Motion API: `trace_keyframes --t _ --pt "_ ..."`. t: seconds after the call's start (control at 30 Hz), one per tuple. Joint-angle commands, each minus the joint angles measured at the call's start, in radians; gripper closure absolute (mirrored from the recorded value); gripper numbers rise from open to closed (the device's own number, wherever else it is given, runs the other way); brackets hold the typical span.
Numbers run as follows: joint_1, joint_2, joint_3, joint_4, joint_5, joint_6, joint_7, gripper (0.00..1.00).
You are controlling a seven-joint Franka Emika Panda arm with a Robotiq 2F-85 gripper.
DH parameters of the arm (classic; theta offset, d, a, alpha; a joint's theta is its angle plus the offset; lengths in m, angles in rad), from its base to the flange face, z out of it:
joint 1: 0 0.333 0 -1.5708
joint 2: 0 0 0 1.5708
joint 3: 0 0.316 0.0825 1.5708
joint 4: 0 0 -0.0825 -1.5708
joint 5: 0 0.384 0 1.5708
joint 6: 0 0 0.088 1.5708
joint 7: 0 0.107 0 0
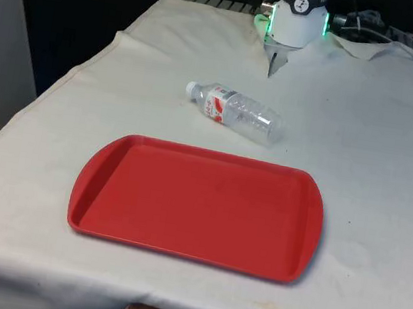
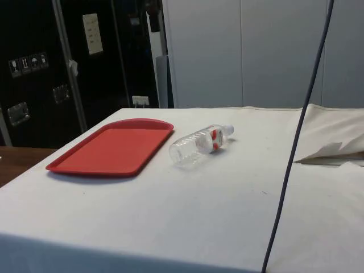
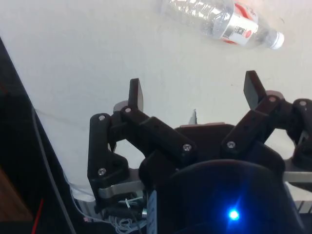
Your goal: Place the bottle upright on the tray.
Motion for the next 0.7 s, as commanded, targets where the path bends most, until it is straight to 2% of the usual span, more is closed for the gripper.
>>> trace_keyframes --t 0.0,0.03,0.07,0.67 --pt "0.002 0.002 0.001 -0.006 0.002 0.013 0.015 0.0" --pt "0.0 0.002 0.0 -0.001 0.0 0.001 0.005 0.0" --pt "0.002 0.004 0.002 -0.008 0.002 0.014 0.021 0.0" --pt "0.003 0.008 0.011 -0.015 -0.002 0.006 0.119 0.0"
